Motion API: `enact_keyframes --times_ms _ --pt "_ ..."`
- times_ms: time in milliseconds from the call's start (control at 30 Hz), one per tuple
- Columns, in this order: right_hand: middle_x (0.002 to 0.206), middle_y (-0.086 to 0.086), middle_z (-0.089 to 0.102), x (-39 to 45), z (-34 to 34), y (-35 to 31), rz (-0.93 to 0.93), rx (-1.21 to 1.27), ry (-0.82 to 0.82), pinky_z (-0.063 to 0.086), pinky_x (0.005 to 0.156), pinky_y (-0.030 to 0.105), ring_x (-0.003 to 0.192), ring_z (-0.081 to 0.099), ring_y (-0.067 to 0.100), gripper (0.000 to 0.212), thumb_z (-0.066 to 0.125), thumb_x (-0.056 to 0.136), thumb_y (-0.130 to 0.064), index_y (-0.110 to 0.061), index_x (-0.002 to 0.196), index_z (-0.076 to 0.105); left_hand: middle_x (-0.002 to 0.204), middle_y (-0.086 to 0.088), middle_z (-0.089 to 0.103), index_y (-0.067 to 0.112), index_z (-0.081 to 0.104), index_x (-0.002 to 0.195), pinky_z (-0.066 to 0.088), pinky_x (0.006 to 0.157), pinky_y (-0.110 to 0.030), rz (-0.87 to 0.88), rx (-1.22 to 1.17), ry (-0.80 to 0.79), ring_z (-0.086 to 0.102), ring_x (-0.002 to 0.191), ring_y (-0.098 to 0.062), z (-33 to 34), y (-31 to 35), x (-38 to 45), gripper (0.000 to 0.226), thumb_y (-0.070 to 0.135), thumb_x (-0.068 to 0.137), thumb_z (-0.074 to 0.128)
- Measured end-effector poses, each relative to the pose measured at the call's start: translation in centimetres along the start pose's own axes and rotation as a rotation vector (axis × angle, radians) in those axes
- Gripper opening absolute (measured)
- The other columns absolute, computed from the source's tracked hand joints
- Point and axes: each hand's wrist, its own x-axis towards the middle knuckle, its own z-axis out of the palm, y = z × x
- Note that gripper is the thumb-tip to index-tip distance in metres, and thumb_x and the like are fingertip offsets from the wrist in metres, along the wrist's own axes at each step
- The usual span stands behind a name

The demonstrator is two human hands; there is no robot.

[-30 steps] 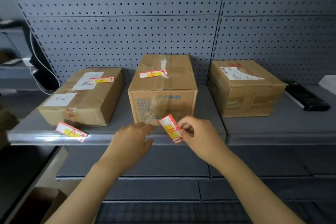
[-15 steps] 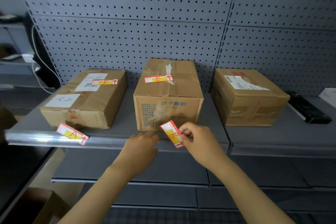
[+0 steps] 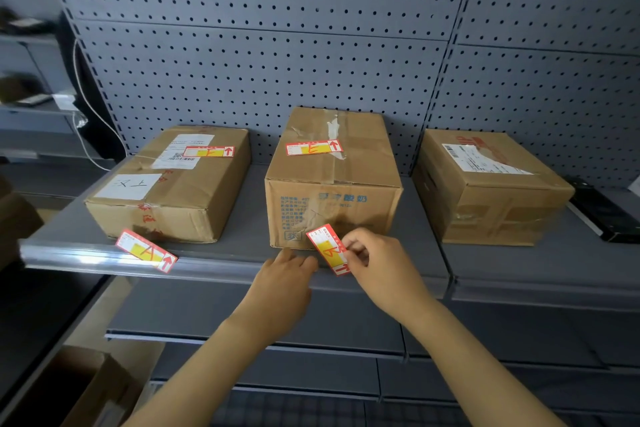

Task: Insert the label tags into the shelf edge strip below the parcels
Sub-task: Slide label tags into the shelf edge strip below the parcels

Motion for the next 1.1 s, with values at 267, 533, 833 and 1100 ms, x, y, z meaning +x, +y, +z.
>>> enact_keyframes --times_ms 267,533,833,1100 --pt "0.093 -0.008 0.070 0.0 0.5 0.0 0.001 -0.018 -0.010 0.057 0.069 0.039 0.081 0.064 0.008 0.010 0.060 0.089 -0.018 -0.023 0.097 0.062 0.127 0.002 0.055 0.024 0.044 0.122 0.038 0.098 -0.032 0.031 0.018 0.005 0.046 0.117 -0.019 0.0 -0.1 -0.4 0.033 0.019 0.090 0.051" --pt "0.093 -0.008 0.070 -0.1 0.9 -0.3 -0.003 -0.025 -0.010 0.057 0.069 0.040 0.081 0.064 0.008 0.010 0.059 0.089 -0.019 -0.023 0.098 0.062 0.126 0.003 0.055 0.024 0.045 0.121 0.034 0.098 -0.033 0.042 0.080 0.021 0.046 0.117 -0.020 0.3 -0.2 -0.7 0.032 0.021 0.089 0.051" --pt "0.092 -0.007 0.070 -0.3 0.9 -0.3 0.002 -0.033 0.000 0.057 0.069 0.041 0.080 0.064 0.009 0.010 0.060 0.089 -0.018 -0.023 0.097 0.062 0.131 -0.002 0.047 0.022 0.043 0.124 0.034 0.102 -0.036 -0.005 0.119 0.003 0.042 0.121 -0.023 0.3 0.3 -0.2 0.037 0.015 0.089 0.050" --pt "0.088 -0.010 0.069 -0.1 1.2 -0.5 -0.014 -0.021 0.023 0.056 0.066 0.040 0.078 0.063 0.008 0.010 0.060 0.088 -0.017 -0.023 0.094 0.062 0.128 -0.008 0.041 0.015 0.042 0.123 0.037 0.099 -0.035 -0.031 0.093 -0.060 0.043 0.114 -0.025 0.3 1.2 -0.3 0.041 0.006 0.084 0.052"
